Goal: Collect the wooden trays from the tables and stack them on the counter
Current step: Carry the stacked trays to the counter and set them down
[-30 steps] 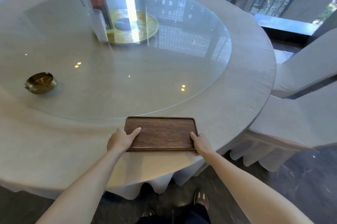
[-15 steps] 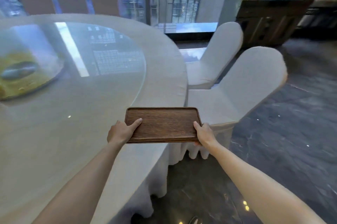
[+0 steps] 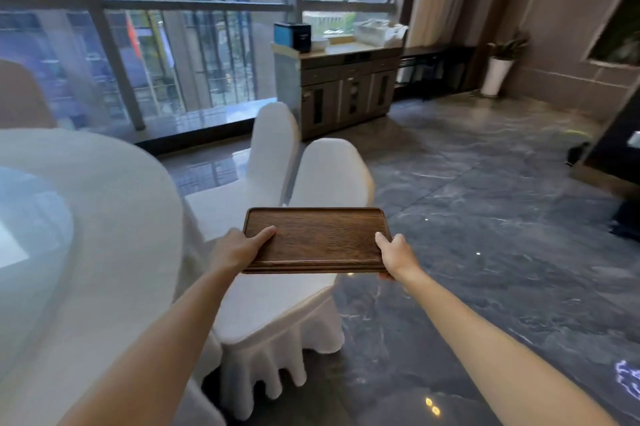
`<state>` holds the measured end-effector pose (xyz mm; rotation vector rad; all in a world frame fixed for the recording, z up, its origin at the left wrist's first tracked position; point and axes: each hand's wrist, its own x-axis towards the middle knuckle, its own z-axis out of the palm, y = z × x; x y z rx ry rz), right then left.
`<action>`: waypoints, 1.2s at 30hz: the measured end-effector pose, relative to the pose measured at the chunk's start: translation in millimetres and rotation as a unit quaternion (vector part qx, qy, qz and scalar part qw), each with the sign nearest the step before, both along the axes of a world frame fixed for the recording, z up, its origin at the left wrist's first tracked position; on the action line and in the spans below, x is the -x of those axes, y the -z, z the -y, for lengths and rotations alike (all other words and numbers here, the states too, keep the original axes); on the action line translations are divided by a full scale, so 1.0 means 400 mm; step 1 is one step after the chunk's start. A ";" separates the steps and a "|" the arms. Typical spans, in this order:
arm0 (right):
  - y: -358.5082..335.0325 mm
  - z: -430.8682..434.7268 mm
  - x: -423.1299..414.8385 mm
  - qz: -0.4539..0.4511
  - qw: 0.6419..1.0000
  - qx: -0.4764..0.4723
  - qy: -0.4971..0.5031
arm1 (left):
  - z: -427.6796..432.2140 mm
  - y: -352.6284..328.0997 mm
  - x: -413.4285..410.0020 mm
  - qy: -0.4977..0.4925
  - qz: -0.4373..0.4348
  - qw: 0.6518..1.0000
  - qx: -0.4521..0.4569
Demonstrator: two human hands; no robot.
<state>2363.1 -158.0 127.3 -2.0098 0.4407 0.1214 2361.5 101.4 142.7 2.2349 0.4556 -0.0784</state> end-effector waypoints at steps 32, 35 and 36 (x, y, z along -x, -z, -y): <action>-0.017 0.994 -1.315 -0.002 0.986 0.055 0.158 | 1.031 0.007 -1.501 0.130 0.013 0.991 0.012; 0.001 1.058 -1.491 -0.002 0.988 0.060 0.141 | 1.090 0.035 -1.662 0.114 0.016 0.993 -0.002; 0.004 1.081 -1.557 0.002 0.989 0.064 0.133 | 1.108 0.042 -1.720 0.106 0.015 0.994 -0.006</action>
